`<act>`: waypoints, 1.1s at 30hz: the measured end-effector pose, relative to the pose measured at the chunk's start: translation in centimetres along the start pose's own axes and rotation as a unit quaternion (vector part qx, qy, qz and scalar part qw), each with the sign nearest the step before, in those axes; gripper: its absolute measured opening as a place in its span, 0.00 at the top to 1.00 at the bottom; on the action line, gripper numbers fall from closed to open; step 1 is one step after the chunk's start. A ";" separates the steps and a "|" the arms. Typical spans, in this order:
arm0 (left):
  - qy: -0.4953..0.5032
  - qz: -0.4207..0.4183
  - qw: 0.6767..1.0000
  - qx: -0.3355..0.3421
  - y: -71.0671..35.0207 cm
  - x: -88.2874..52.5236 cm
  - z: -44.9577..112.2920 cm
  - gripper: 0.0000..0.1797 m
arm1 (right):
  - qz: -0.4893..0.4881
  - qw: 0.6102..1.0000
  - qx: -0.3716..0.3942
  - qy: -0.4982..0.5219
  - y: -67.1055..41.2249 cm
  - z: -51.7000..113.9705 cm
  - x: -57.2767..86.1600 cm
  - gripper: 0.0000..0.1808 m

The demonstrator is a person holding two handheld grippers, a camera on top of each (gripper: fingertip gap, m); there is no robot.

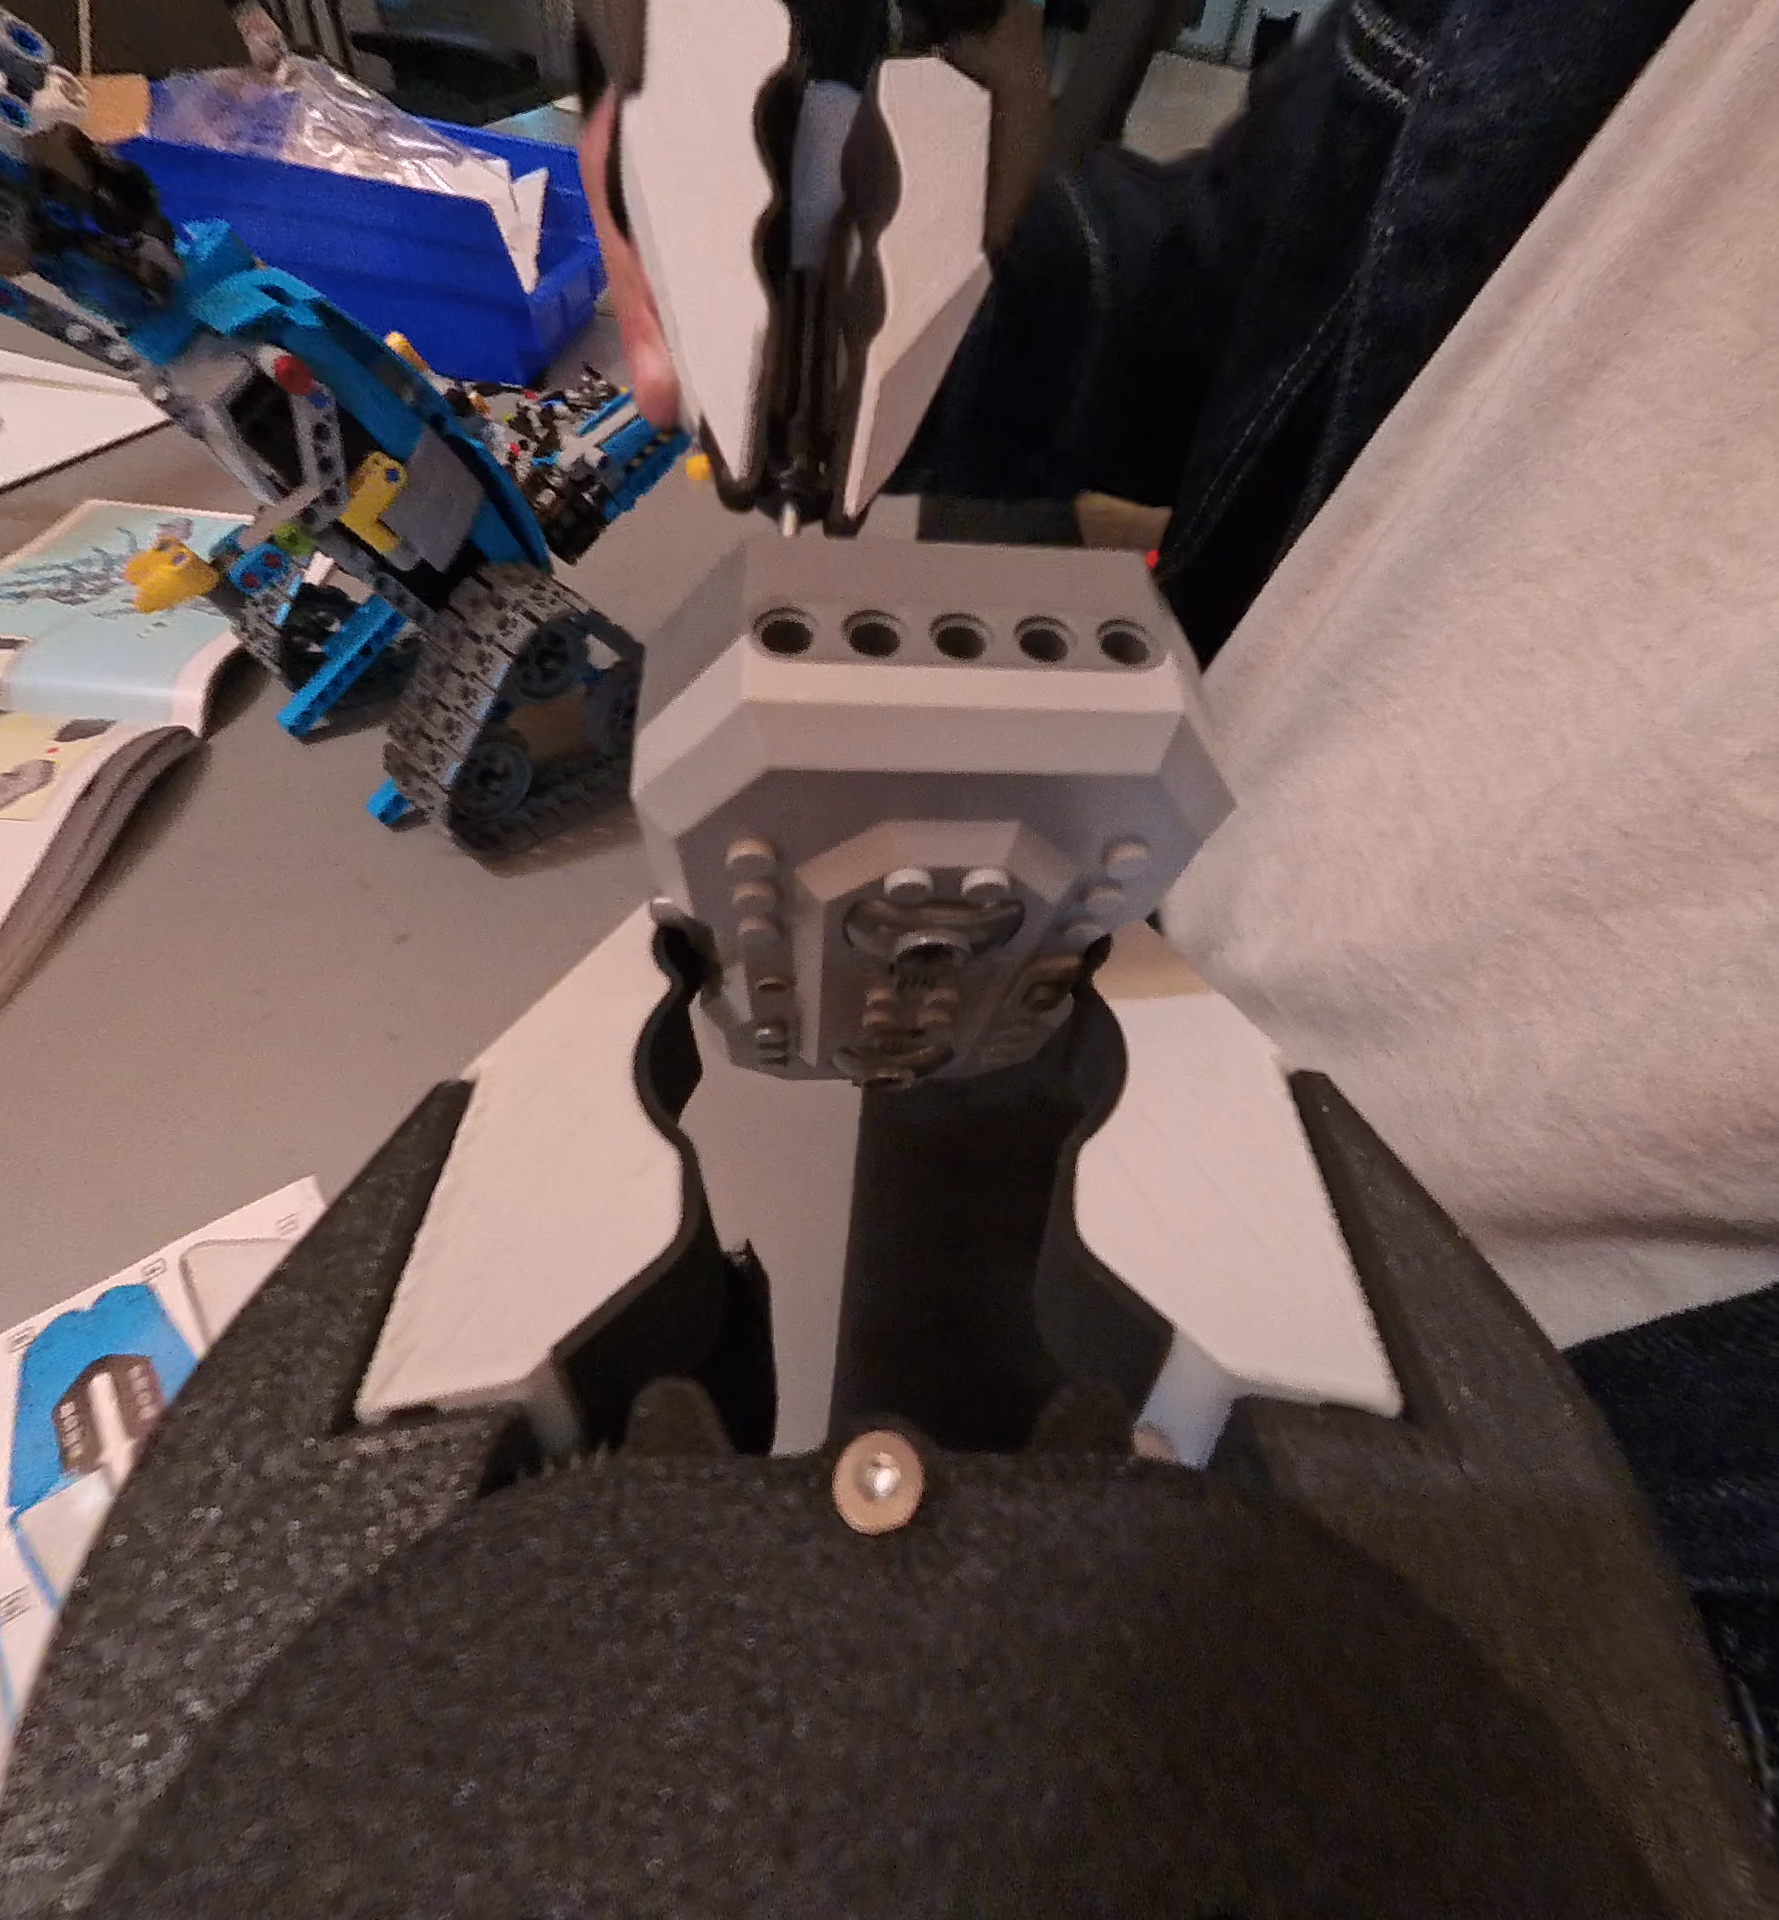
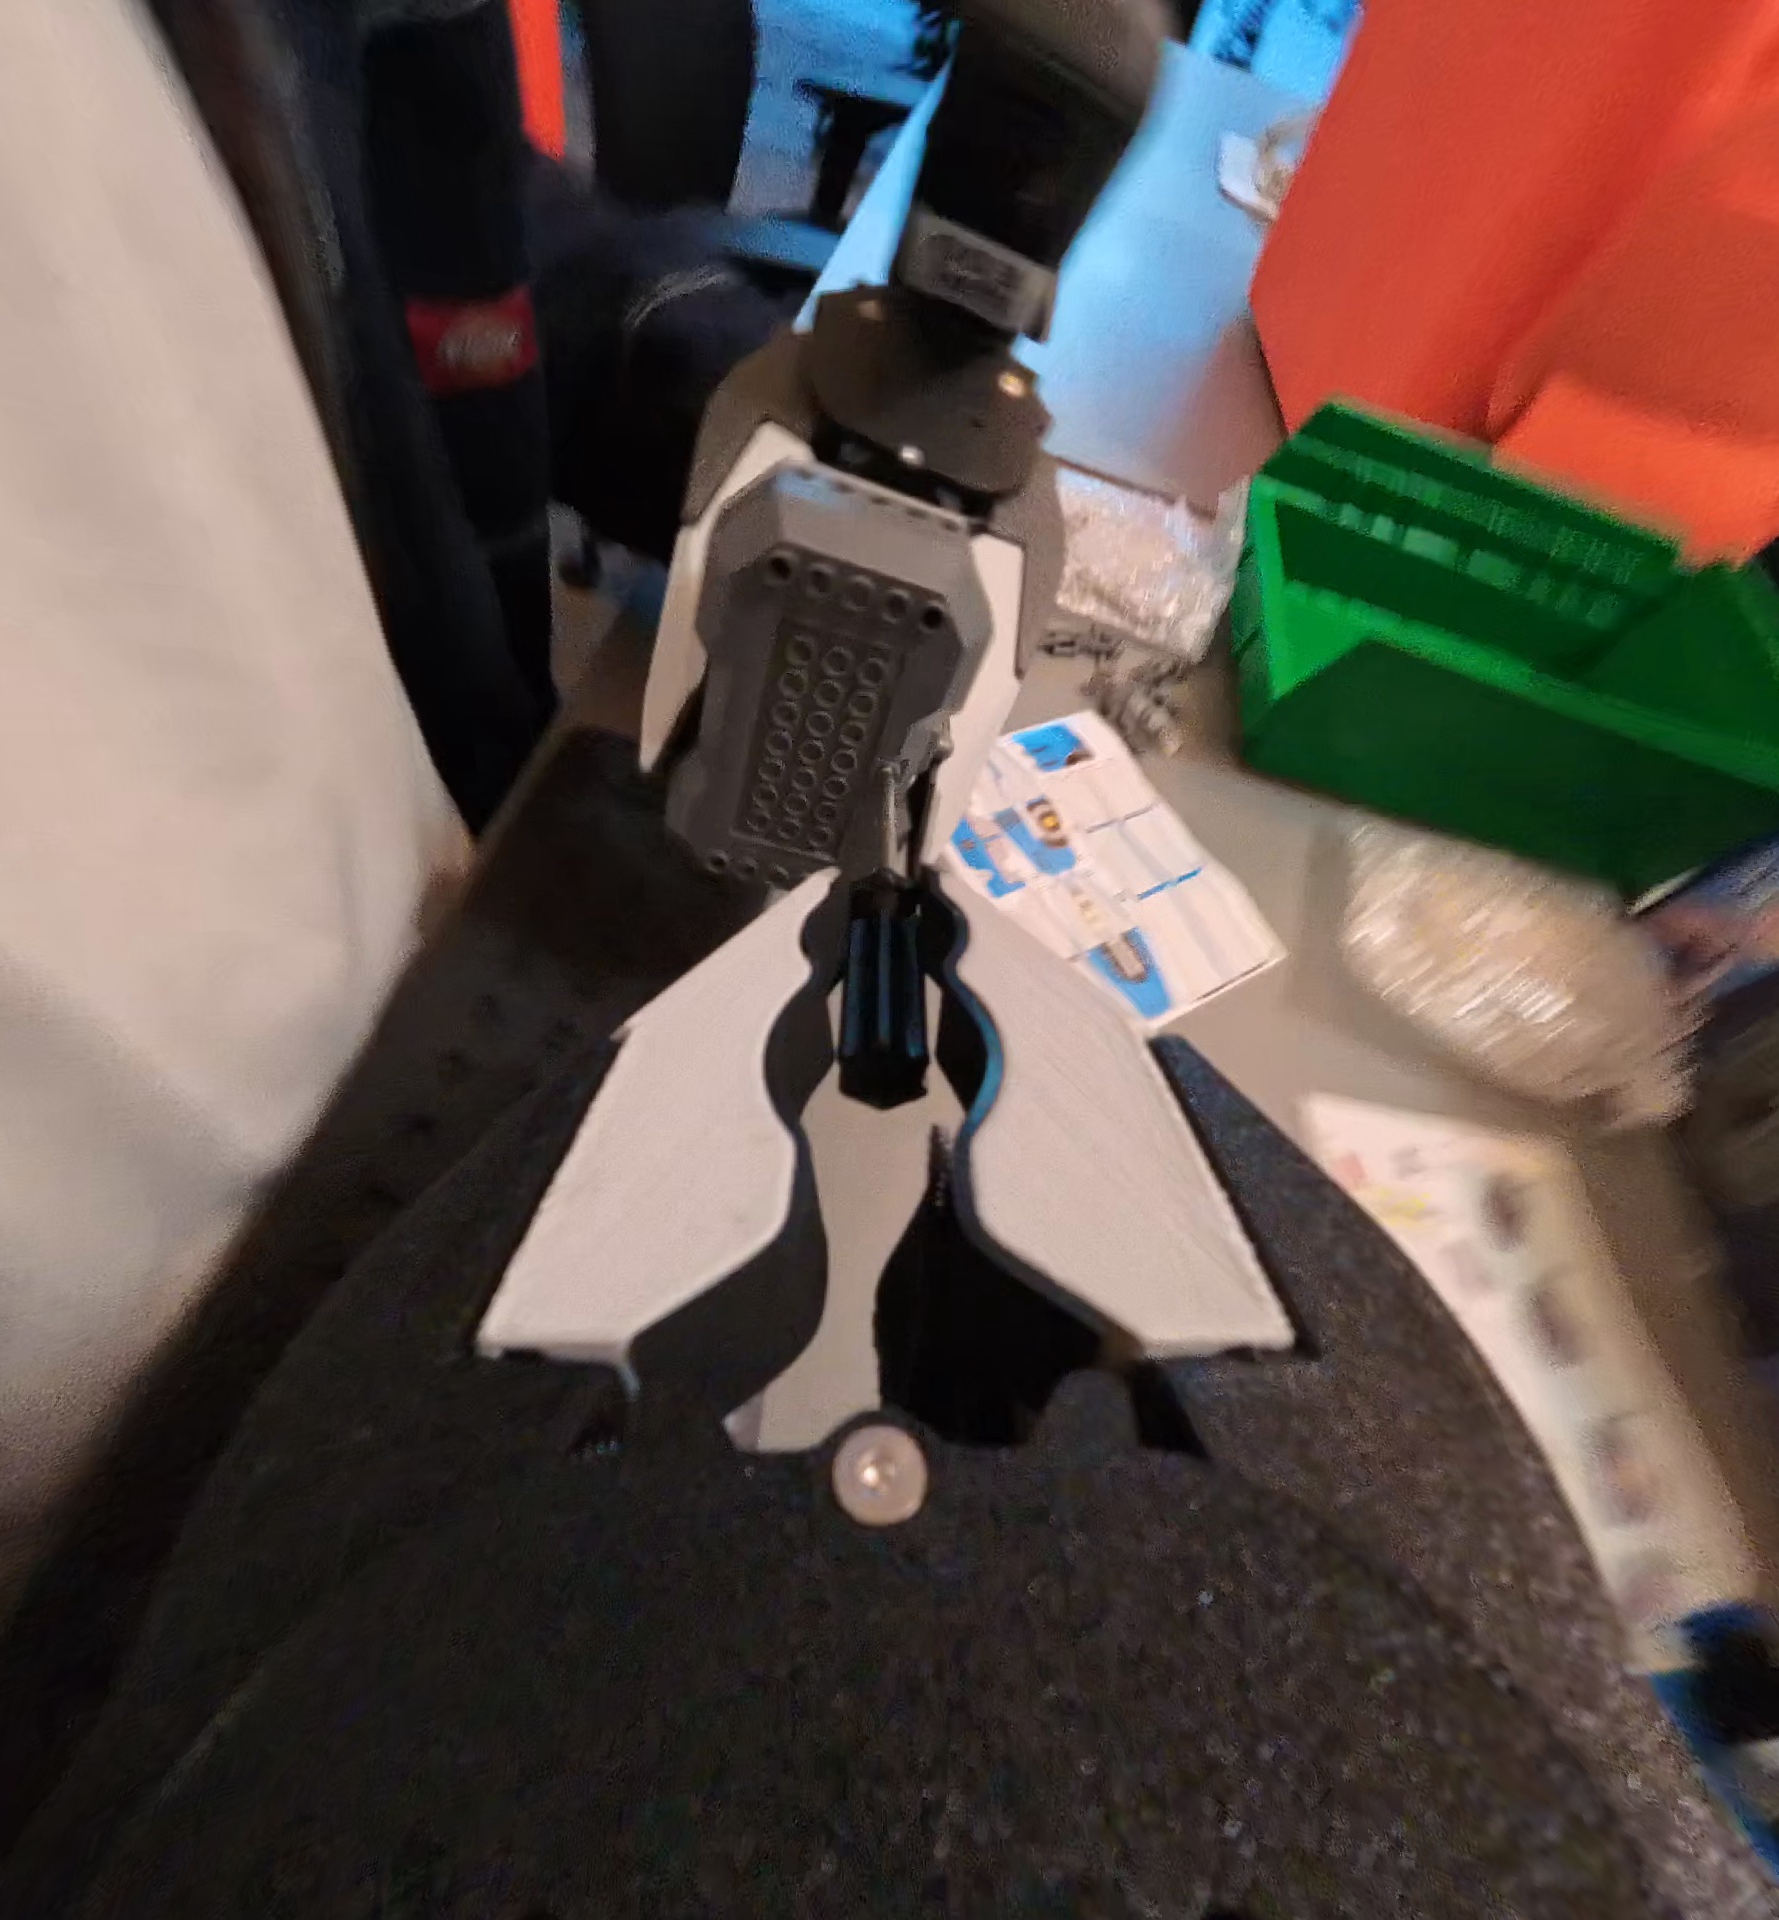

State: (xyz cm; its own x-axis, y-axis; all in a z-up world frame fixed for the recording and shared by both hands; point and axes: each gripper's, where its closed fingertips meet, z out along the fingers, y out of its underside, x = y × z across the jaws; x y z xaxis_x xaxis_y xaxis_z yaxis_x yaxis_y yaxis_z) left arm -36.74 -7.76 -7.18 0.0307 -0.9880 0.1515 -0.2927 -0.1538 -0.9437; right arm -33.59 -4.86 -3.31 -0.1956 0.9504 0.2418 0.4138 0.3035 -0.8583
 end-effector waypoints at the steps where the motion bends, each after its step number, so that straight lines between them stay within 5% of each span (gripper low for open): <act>1: 0.014 -0.010 1.000 0.007 -0.2 0.2 -0.1 0.62 | -0.072 0.997 -0.009 0.001 -0.2 -0.1 -0.1 0.94; 4: 0.057 -0.044 0.997 0.003 -0.1 1.0 0.0 0.62 | -0.319 0.946 -0.052 0.004 -0.6 -0.2 -0.7 0.94; 7: 0.080 -0.072 0.994 0.004 -0.3 1.0 -0.2 0.62 | -0.560 0.824 -0.081 0.024 -0.7 -0.2 -0.9 0.94; 11: 0.089 -0.094 0.991 0.029 -1.2 0.7 -0.3 0.62 | -0.670 0.738 -0.073 0.044 -0.8 -0.5 -0.5 0.94; 15: 0.089 -0.088 0.991 0.043 -1.7 0.9 -0.1 0.62 | -0.650 0.754 -0.077 0.056 -1.4 -1.1 -0.9 0.94; 19: 0.051 -0.072 0.994 0.061 -2.3 -0.1 -0.7 0.61 | -0.517 0.848 -0.062 0.101 -2.5 -2.5 -0.4 0.94; 22: 0.027 -0.054 0.995 0.076 -3.1 -0.5 -1.2 0.62 | -0.259 0.960 -0.029 0.103 -2.1 -3.1 0.4 0.94; 24: 0.007 -0.036 0.997 0.064 -2.9 -0.8 -1.2 0.61 | -0.058 0.994 0.018 0.090 -1.8 -3.2 0.9 0.93; 28: -0.011 -0.009 0.999 0.042 -2.6 -0.9 -1.0 0.62 | 0.305 0.943 0.132 0.005 -1.3 -3.1 1.4 0.94; 33: -0.016 0.020 1.000 0.010 -1.8 -0.6 -0.5 0.62 | 0.479 0.863 0.157 -0.035 0.4 -2.0 1.2 0.94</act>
State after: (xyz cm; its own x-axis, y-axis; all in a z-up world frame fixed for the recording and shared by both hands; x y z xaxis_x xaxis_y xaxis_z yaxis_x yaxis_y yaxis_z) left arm -36.68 -6.88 -5.42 0.0498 -0.9932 0.1052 -0.2756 -0.1149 -0.9544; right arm -31.88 -3.47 -2.51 0.0452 0.7446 -0.6660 0.1561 -0.6637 -0.7315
